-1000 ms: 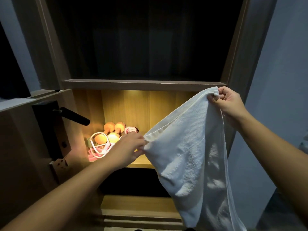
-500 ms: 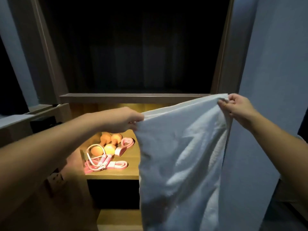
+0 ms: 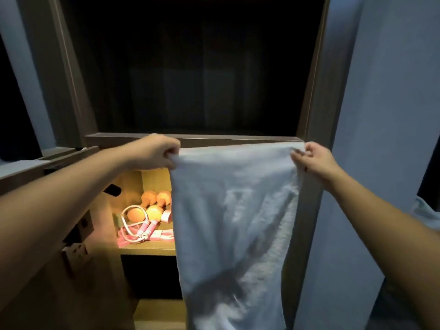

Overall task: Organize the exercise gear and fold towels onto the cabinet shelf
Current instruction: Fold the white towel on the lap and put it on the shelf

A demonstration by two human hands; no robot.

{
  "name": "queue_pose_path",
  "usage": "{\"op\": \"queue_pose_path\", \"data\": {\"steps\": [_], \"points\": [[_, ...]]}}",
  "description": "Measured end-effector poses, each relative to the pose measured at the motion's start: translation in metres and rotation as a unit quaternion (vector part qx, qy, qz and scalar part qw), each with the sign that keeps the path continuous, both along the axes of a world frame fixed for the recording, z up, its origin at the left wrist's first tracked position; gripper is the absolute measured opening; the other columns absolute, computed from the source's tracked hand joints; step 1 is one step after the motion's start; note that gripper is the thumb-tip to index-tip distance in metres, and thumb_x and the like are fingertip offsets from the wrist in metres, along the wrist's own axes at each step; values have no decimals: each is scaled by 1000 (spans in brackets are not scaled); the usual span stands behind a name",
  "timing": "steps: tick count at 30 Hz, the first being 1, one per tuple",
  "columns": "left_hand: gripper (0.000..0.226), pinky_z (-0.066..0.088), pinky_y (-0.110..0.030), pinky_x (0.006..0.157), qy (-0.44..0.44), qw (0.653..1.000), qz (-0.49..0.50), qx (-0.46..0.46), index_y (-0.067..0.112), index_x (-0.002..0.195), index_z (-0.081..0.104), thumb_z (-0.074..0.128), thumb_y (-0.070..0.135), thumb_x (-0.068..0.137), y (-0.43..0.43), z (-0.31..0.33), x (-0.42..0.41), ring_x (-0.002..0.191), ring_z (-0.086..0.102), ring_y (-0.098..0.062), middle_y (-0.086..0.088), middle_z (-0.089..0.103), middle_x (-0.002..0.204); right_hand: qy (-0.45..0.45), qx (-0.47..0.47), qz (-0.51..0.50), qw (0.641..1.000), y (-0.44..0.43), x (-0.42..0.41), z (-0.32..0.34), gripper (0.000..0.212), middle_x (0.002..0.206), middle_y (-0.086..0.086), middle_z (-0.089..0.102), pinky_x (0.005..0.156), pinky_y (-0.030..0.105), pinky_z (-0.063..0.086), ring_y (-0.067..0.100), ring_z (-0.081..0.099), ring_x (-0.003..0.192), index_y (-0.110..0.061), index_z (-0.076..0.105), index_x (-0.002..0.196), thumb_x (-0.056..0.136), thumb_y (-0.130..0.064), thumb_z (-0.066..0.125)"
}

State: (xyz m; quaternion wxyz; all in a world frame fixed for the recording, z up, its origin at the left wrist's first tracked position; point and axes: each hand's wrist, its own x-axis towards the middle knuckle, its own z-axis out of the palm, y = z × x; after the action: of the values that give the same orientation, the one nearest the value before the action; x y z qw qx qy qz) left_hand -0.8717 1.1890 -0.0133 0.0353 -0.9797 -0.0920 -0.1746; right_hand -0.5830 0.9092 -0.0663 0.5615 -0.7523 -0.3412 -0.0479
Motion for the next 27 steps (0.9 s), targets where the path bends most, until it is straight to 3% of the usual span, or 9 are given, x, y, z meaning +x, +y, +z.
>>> {"op": "queue_pose_path", "data": {"steps": [1,4,8,12,15,16,19,22,27], "points": [[24,43,-21,59,-5,1000,-10,-21,27,84,54,74,14,82,-2,-3,-1,74,55,-8,6,57,83,3,13,9,1000,1,-2,-1,24,65,2,52,53,22,39,10,47,56,-17,51,75,88,-22,70],[29,54,-27,69,111,993,18,-41,27,102,50,71,17,87,-3,-14,-2,83,57,-11,5,59,95,-35,-143,39,988,2,-12,-9,28,67,5,50,56,25,39,15,47,62,-13,49,73,87,-22,71],[37,48,-25,60,-50,996,21,-65,28,113,46,69,15,87,0,-5,-9,82,58,-10,5,57,96,-43,17,25,999,-3,-12,5,23,67,-1,53,52,20,39,3,49,55,-18,51,75,87,-17,71],[37,56,-35,68,151,986,49,-46,25,118,48,68,18,89,-13,-27,-14,83,61,-17,2,60,97,-58,-166,26,984,-4,-18,-24,28,70,1,49,56,23,39,12,46,63,-16,48,73,87,-23,71],[35,54,-35,67,-16,999,46,-7,29,118,49,67,23,88,0,-3,-16,82,59,-14,4,61,97,-60,-34,11,998,-4,-19,-21,27,69,2,49,56,24,37,12,44,62,-13,48,75,87,-22,71],[35,52,-34,67,-6,998,65,6,29,120,48,65,24,89,-1,-4,-18,82,58,-12,5,61,99,-57,-51,21,997,-1,-22,-22,26,72,5,50,58,27,38,14,46,66,-11,49,78,88,-21,70],[39,47,-23,62,167,980,103,22,31,122,43,66,25,90,-2,-49,-14,83,56,-10,6,60,104,-36,-222,34,974,9,-28,-55,25,78,6,51,61,26,40,20,50,75,-11,51,79,89,-26,68],[47,44,-22,59,111,986,123,-15,30,125,44,71,26,87,3,-50,-10,83,56,-10,7,58,99,-20,-178,-6,984,12,-29,-48,26,82,9,55,60,25,41,19,51,74,-8,56,87,88,-29,69],[54,57,-35,77,61,986,150,23,25,134,47,72,24,86,5,-36,-8,99,59,-20,-1,62,117,-43,-136,-8,990,14,-34,-27,25,76,1,53,55,20,38,11,49,66,-18,49,77,89,-28,69]]}}
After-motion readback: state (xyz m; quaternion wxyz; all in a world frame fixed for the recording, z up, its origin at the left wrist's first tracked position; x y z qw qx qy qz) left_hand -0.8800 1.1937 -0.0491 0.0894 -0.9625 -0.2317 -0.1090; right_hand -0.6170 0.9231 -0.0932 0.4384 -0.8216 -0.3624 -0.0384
